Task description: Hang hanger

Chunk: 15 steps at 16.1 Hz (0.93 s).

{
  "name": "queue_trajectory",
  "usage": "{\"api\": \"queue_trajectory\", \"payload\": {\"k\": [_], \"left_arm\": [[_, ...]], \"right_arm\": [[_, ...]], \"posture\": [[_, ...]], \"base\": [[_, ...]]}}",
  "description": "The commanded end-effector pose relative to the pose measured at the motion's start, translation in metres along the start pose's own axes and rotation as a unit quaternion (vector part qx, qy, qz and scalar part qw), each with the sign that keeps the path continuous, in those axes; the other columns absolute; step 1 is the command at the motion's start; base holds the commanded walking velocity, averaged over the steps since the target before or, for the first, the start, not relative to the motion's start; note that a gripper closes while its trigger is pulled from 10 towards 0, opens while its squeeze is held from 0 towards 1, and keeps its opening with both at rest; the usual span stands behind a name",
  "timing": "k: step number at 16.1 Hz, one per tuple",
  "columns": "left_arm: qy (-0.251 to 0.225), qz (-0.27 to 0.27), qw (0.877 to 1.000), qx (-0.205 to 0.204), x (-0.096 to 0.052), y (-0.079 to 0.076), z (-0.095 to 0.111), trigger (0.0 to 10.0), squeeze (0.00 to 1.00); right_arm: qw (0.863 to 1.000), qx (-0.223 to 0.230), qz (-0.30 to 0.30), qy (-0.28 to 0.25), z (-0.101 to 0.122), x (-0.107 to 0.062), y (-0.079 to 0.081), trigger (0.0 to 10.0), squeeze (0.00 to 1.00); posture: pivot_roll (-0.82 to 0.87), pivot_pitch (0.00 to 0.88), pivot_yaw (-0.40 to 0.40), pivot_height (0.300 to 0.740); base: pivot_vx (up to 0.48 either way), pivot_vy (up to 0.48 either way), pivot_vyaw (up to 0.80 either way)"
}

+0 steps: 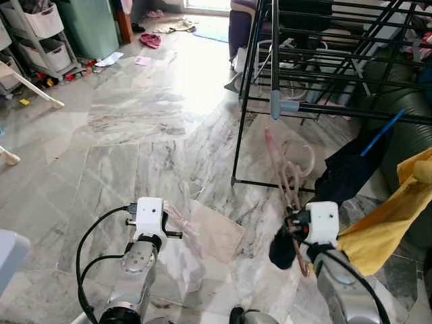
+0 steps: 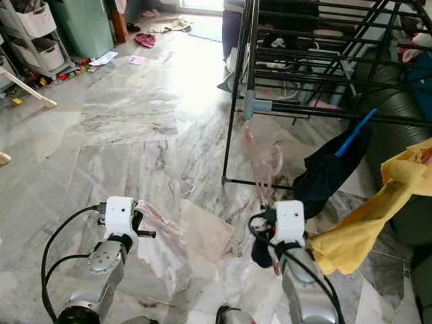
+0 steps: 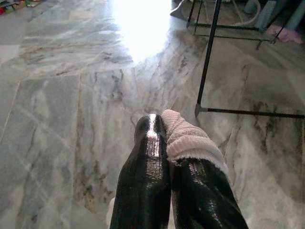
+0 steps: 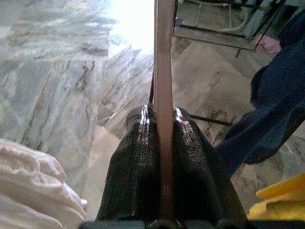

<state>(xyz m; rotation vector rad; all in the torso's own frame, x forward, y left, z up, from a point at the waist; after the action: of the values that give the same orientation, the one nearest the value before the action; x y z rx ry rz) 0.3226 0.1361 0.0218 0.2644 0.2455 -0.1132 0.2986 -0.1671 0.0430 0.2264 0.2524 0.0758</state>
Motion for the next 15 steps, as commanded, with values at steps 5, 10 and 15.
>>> {"api": "queue_trajectory", "payload": {"k": [5,10,15], "left_arm": [[-0.034,0.003,0.999,-0.002,0.002,0.007,0.027,10.0,0.00],[-0.023,0.014,0.999,-0.025,-0.002,0.001,0.023,10.0,0.00],[-0.024,0.016,0.999,-0.020,0.003,0.007,0.028,10.0,0.00]], "right_arm": [[0.999,-0.017,-0.003,-0.036,0.009,-0.001,0.005,10.0,0.00],[1.000,0.011,0.024,-0.012,0.011,0.008,0.005,10.0,0.00],[1.000,-0.001,0.012,-0.015,0.009,0.010,0.009,10.0,0.00]], "posture": [[-0.05,0.153,-0.035,0.740],[-0.04,0.160,-0.061,0.740],[-0.04,0.161,-0.054,0.740]], "base": [[-0.048,0.000,0.00],[-0.297,0.000,0.00],[-0.346,0.000,0.00]]}}
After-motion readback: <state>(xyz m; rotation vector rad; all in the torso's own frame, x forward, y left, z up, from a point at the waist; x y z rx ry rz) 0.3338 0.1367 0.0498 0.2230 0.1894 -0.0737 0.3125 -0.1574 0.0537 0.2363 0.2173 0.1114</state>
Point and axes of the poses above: a point about 5 cm out from each wrist's last joint towards the gripper, its own x axis pointing out of the wrist towards the gripper, its own z axis along the axis of the wrist's last joint, y = z × x, the point moved 4 cm from there along x, pointing out of the wrist towards the gripper, and after that the axes turned 14 degrees about x, right-handed, at the moved point
